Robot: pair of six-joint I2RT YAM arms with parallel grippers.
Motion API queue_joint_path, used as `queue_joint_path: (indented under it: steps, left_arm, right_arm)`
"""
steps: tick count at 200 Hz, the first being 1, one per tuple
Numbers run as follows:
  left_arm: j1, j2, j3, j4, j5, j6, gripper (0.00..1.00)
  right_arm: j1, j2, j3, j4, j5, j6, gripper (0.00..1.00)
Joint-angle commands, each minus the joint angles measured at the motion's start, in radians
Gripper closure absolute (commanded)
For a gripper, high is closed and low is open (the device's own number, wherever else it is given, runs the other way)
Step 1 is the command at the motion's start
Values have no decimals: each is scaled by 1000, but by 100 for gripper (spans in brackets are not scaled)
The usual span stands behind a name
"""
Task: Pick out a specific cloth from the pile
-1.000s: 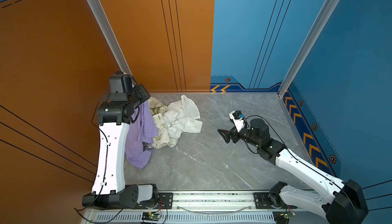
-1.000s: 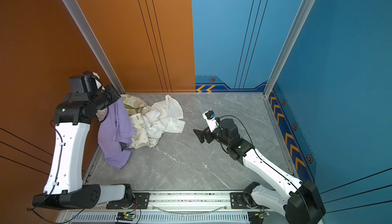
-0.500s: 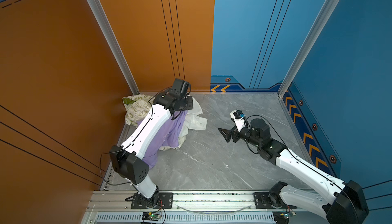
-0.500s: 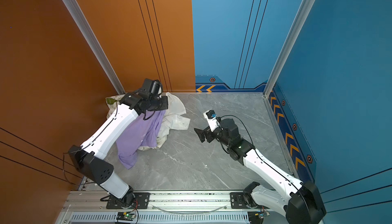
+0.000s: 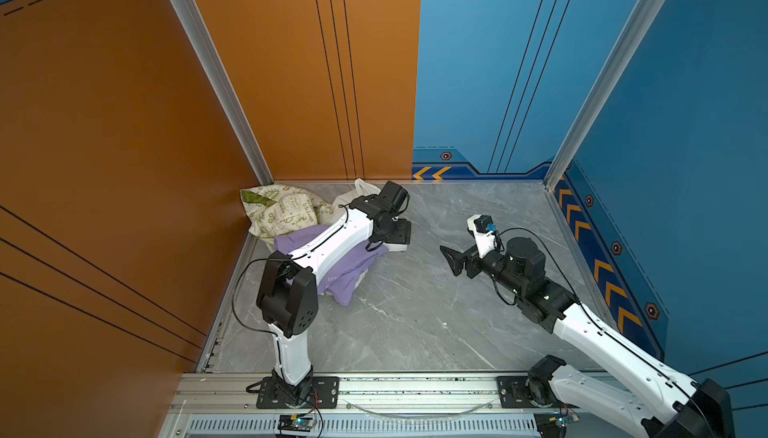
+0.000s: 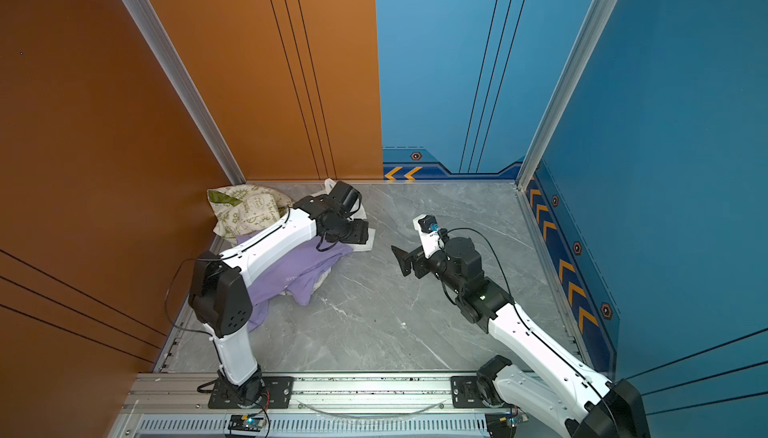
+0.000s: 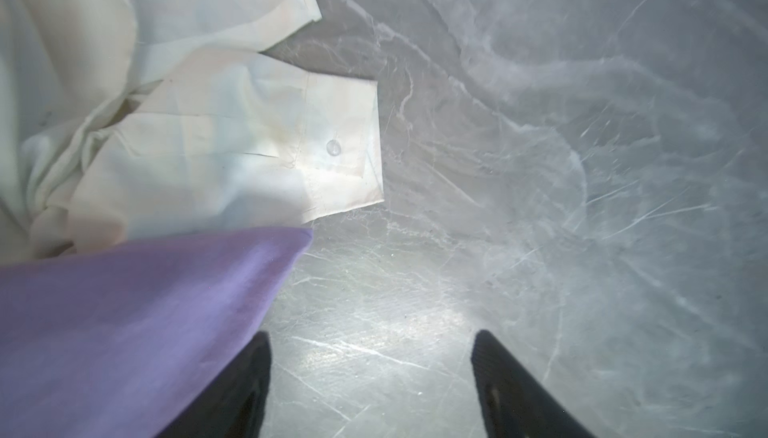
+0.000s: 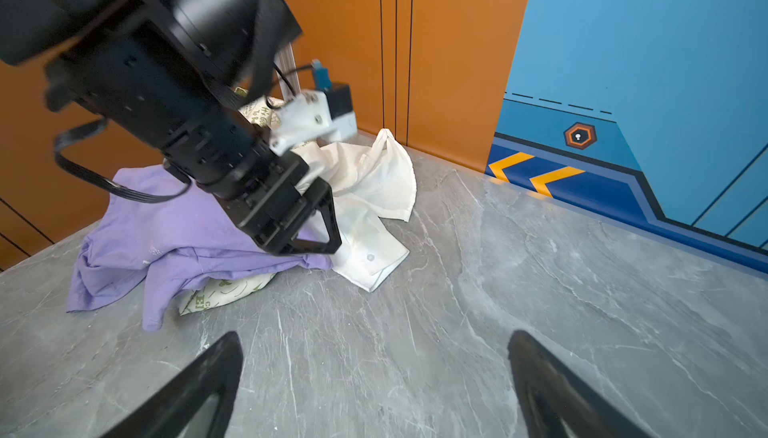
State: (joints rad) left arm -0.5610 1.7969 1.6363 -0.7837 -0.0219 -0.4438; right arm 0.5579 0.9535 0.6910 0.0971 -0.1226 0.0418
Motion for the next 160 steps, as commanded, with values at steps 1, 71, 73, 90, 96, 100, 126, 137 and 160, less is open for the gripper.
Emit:
queue_joint_path:
  steps: [1,71,73,90,96,100,126,137,160]
  left_arm:
    - [31,-148,-42,57,-59,-25,0]
    - [284,-557,-402,95,-93,-184,2]
    - [294,-568,-415,96,-92,-187,2]
    - [393,-653,-515,95,-60,-216,2]
    - [430,-682,-546,96,-47,-225,1]
    - [455,-700,-566,97,-36,-229,1]
    - [595,-788,-684,97,5,-235,0]
    - [653,-806,-717,97,26,-238,1]
    - [770,-811,-774,102,80,-254,1]
  right_arm:
    - [-13,-12,-20,28,18,43,0]
    - [-23,11,-21,59,-10,68,0]
    - [-23,11,-21,60,-12,70,0]
    - [-23,22,-22,73,-18,77,0]
    - [-23,26,-22,77,-21,81,0]
    - [-22,30,-22,80,-22,83,0]
    - [-23,43,-20,90,-32,90,0]
    - [-24,48,-21,93,-35,89,0]
    - [-24,54,-18,98,-40,93,0]
